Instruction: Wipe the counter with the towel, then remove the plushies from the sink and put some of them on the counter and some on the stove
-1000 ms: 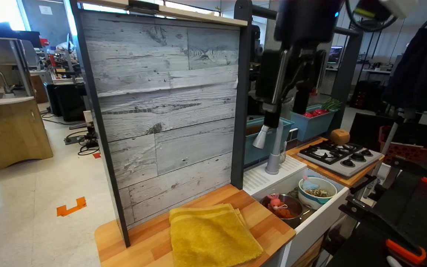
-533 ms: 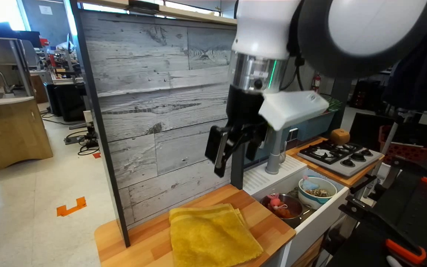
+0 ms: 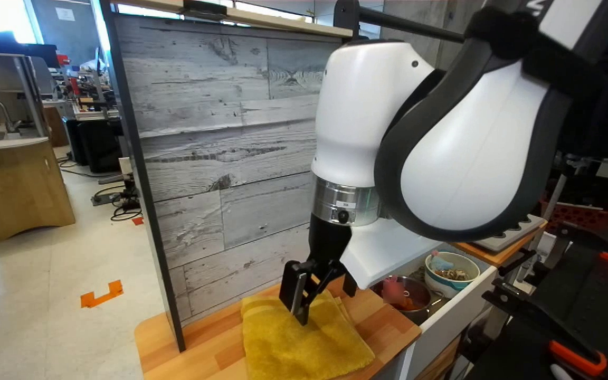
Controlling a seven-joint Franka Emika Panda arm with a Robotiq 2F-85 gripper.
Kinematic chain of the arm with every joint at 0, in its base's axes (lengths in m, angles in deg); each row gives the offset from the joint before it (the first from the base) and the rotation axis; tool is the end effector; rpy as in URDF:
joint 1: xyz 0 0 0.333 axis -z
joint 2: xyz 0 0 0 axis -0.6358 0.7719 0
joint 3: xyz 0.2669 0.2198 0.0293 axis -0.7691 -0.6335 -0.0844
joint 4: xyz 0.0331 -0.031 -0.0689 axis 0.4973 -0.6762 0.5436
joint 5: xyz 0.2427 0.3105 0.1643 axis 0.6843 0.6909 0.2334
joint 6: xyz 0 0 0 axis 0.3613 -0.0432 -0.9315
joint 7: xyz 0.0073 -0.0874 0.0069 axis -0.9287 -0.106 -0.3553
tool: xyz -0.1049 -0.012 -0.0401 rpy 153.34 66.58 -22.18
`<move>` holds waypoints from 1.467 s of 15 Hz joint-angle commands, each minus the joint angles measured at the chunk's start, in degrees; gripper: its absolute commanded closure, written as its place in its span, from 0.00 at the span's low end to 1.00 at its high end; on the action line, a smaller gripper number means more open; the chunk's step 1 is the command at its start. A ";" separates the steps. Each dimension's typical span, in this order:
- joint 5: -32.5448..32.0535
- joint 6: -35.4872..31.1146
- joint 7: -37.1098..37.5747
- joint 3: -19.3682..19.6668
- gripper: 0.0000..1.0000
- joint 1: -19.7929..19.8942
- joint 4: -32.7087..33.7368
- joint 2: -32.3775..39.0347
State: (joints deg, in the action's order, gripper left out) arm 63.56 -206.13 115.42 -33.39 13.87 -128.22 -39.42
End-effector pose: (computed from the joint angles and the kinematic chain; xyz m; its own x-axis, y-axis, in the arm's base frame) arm 0.5351 0.2716 0.0323 0.9944 0.0533 0.0913 0.0543 -0.9985 -0.0085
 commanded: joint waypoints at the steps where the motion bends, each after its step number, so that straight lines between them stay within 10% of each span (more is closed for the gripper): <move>1: 3.70 -0.09 -2.81 1.18 0.00 -1.52 0.04 -0.10; 5: 6.01 -7.51 -3.97 1.60 0.00 -1.86 6.27 5.28; 13: 11.68 11.48 -1.37 3.81 0.00 -3.56 31.86 25.58; 22: 9.23 8.94 -1.71 4.23 0.00 -6.62 31.41 26.75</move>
State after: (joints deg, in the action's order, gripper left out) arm 73.33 -196.24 113.66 -30.12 10.93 -99.18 -16.40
